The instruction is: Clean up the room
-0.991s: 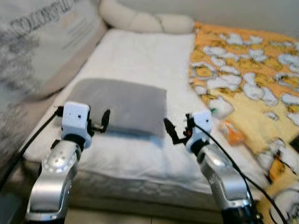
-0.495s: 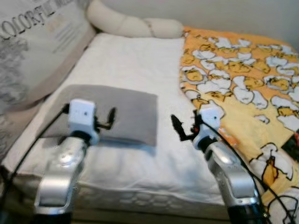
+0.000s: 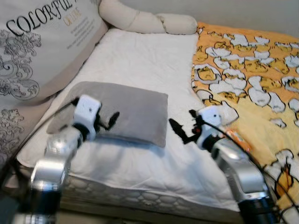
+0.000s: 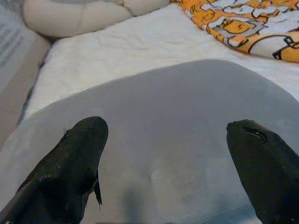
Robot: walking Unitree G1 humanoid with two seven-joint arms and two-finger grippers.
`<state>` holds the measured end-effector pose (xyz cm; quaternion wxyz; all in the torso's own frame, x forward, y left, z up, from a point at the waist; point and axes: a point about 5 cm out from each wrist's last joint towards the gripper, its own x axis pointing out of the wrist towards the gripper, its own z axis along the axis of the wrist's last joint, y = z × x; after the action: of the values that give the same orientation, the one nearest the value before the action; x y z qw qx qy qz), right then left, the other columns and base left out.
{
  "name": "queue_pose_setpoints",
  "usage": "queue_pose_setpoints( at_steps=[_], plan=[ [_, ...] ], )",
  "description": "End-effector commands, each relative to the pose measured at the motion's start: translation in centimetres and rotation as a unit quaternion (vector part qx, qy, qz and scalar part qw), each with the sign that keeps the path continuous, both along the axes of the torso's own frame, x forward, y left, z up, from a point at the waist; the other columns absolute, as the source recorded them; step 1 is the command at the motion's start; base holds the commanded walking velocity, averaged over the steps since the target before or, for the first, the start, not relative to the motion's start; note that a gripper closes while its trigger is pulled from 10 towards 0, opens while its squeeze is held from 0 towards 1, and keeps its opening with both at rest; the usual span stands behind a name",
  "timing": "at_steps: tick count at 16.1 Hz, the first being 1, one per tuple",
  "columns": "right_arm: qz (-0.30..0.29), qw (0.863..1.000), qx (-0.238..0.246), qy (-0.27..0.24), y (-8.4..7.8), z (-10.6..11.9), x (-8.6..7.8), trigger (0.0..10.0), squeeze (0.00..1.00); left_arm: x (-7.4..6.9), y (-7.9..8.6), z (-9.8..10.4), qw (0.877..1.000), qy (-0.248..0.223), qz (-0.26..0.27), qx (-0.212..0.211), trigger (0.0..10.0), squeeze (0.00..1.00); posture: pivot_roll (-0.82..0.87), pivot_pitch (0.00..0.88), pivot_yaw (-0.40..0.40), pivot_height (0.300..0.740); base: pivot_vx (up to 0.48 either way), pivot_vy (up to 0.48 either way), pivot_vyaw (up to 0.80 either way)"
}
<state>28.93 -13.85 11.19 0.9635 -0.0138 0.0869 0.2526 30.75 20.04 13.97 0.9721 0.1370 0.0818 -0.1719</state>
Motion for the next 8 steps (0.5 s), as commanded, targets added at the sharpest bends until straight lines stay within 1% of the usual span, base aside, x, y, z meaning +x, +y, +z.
queue_pose_setpoints(
  at_steps=[1,2,3,4,5,6,7,8],
  plan=[
    [-0.004,1.0,-0.012,-0.008,-0.2,0.3,0.3,10.0,0.0,0.2,-0.1,0.2,1.0,-0.002,0.003,-0.023,10.0,1.0,-0.03,0.0,0.017,0.74,0.0,0.0,0.0],
    [-0.007,1.0,-0.015,-0.01,-0.2,0.3,0.2,10.0,0.0,0.3,-0.2,0.3,0.999,-0.002,0.004,-0.033,10.0,1.0,-0.03,0.0,0.017,0.74,0.0,0.0,0.0],
    [-0.056,0.998,-0.019,-0.006,-0.5,-0.2,-0.1,10.0,0.0,0.0,-0.9,0.8,0.998,-0.037,0.011,-0.041,10.0,0.37,-0.03,0.0,0.016,0.74,0.0,0.0,0.0],
    [-0.078,0.997,-0.008,-0.003,-0.6,-0.4,-0.3,10.0,0.0,-0.2,-1.0,0.7,0.998,-0.042,0.022,-0.039,10.0,0.35,-0.03,0.0,0.016,0.74,0.0,0.0,0.0],
    [-0.109,0.994,0.003,-0.001,-0.8,-0.9,-0.7,10.0,0.0,-0.7,-1.3,0.5,0.997,-0.05,0.039,-0.046,10.0,0.09,-0.03,0.0,0.017,0.74,0.0,0.0,0.0],
    [-0.145,0.989,0.031,0.011,-1.0,-1.3,-1.2,10.0,0.0,-1.4,-1.5,0.2,0.996,-0.054,0.048,-0.057,10.0,0.02,-0.03,0.0,0.012,0.74,0.0,0.0,0.0],
    [-0.164,0.985,0.047,0.021,-1.1,-1.7,-1.8,10.0,0.0,-2.2,-1.9,-0.1,0.996,-0.05,0.048,-0.059,10.0,0.0,-0.02,0.0,0.007,0.74,0.0,0.0,0.0],
    [-0.166,0.985,0.045,0.025,-0.9,-1.9,-2.1,10.0,0.0,-2.7,-2.0,-0.2,0.996,-0.048,0.049,-0.06,10.0,0.0,-0.02,0.0,0.003,0.74,0.0,0.244,0.0]
  ],
)
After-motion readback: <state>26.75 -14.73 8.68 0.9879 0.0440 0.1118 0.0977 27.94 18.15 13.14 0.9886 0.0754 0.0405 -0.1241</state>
